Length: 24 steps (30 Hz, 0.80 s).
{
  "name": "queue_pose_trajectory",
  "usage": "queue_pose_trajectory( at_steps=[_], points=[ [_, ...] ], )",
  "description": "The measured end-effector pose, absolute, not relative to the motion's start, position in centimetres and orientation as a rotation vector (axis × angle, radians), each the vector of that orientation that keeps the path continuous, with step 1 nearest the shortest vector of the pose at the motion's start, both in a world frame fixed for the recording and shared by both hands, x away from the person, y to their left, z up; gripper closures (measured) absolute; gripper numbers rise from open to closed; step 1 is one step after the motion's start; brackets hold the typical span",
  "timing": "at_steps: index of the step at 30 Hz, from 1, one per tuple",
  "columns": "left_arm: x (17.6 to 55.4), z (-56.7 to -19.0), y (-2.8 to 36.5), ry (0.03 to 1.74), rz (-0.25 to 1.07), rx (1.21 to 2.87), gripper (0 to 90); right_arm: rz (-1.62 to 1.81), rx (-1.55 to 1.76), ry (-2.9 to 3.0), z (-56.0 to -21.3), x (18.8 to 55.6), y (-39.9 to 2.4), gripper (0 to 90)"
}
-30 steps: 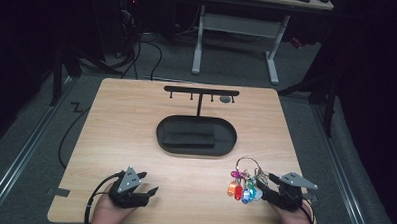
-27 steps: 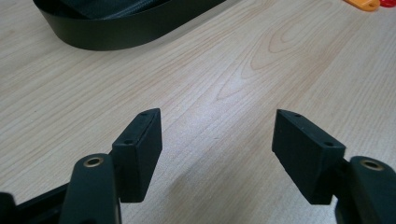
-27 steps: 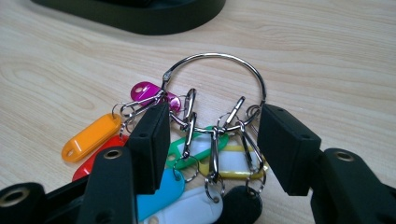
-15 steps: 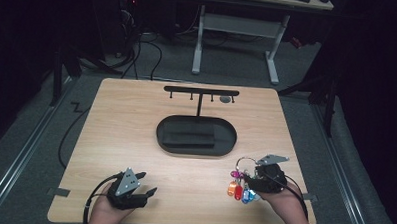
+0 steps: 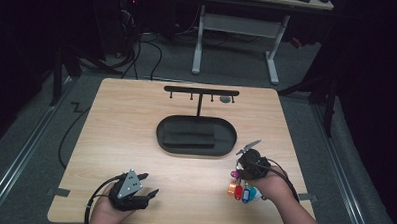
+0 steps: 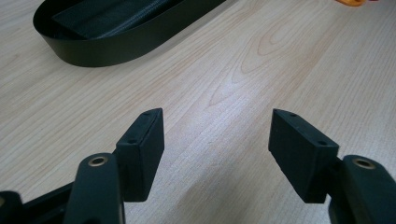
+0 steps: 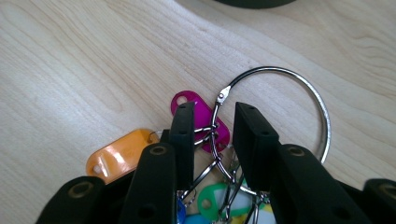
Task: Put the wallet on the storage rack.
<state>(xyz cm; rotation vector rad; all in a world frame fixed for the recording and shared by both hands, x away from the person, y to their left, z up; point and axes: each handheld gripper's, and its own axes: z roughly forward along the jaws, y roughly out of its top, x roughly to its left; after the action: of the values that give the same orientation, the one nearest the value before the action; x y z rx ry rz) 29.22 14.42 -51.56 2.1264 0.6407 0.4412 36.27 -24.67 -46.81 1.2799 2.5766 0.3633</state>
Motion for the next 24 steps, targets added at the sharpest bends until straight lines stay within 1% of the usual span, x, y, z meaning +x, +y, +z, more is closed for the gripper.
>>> queue_pose_trajectory(
  at_steps=[5,8,17,24],
  points=[
    [29.1,-51.5,14.4,0.614,0.446,2.127,37.0,0.293,1.328,2.627,-47.5,38.0,-24.1,69.5],
    [29.0,-51.5,14.4,0.603,0.453,2.130,37.1,0.263,1.347,2.644,-47.9,38.7,-23.8,67.0],
    [29.0,-51.6,14.2,0.575,0.453,2.152,37.4,0.208,1.510,2.623,-48.5,40.6,-23.9,66.3],
    [28.9,-51.6,14.2,0.564,0.461,2.159,37.3,0.161,1.603,2.601,-48.9,41.8,-23.7,67.7]
  ],
)
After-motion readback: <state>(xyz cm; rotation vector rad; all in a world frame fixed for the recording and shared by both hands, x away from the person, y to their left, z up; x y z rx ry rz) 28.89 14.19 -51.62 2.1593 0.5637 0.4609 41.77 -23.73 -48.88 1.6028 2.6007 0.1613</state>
